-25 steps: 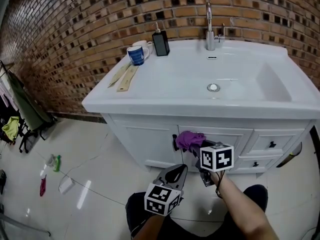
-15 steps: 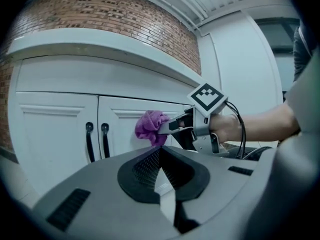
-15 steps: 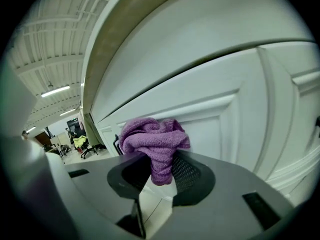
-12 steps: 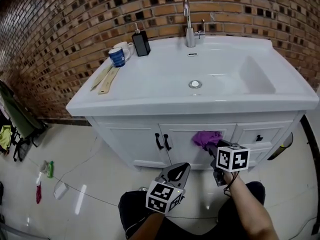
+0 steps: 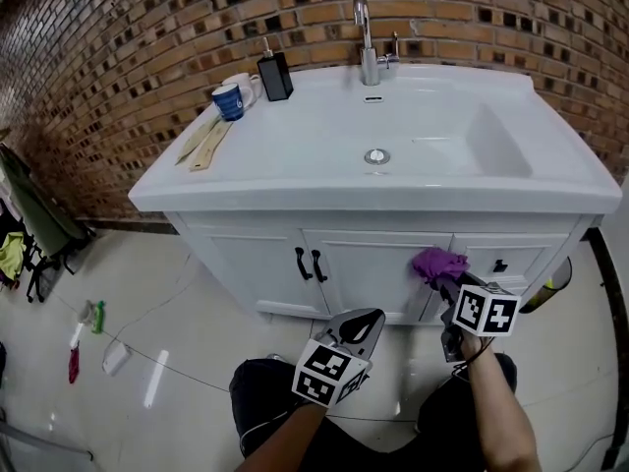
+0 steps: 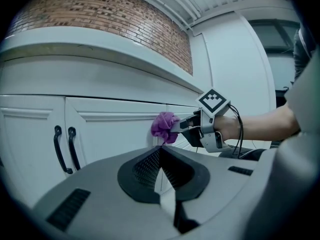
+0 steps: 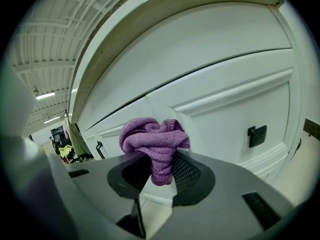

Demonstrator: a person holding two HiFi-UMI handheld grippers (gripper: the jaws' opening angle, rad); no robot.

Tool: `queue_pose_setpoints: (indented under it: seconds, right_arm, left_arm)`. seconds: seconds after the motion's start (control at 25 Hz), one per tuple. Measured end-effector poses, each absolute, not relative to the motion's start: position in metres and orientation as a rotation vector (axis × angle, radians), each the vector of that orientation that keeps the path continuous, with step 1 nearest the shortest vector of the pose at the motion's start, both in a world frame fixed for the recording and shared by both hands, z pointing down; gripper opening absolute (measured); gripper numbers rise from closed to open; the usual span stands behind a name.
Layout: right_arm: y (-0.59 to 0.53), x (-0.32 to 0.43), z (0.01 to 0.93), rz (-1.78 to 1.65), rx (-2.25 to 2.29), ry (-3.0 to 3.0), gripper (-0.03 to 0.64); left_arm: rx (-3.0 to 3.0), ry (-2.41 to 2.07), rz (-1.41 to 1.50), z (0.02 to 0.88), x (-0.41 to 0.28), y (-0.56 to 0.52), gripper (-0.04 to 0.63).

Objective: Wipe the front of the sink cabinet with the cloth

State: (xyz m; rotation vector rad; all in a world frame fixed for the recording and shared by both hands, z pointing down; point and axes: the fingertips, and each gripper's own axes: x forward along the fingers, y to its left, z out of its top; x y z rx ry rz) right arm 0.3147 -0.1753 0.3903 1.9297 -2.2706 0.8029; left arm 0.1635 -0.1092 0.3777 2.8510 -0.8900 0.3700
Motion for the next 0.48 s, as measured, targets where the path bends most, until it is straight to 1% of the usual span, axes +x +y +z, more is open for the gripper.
queue_pose_setpoints:
  seconds: [0.12, 0.2, 0.48]
  right_arm:
    - [-0.165, 0.324, 0.386, 0.746, 1.944, -2.249, 0.115]
    - [-0.163, 0.317, 0.383, 0.709, 1.915, -2.262, 0.115]
    - [-0.174, 0.242, 0.396, 0.707, 1.715, -2.360, 0.115]
  left_arm:
    - [2.850, -0.892, 0.365, 0.377, 0.168, -0.110, 0.003]
    - [2.844, -0.900, 0.356, 0.378, 0.168, -0.113, 0.003]
    - [2.798, -0.975, 0.365, 0.387, 0.141, -0.119, 0.003]
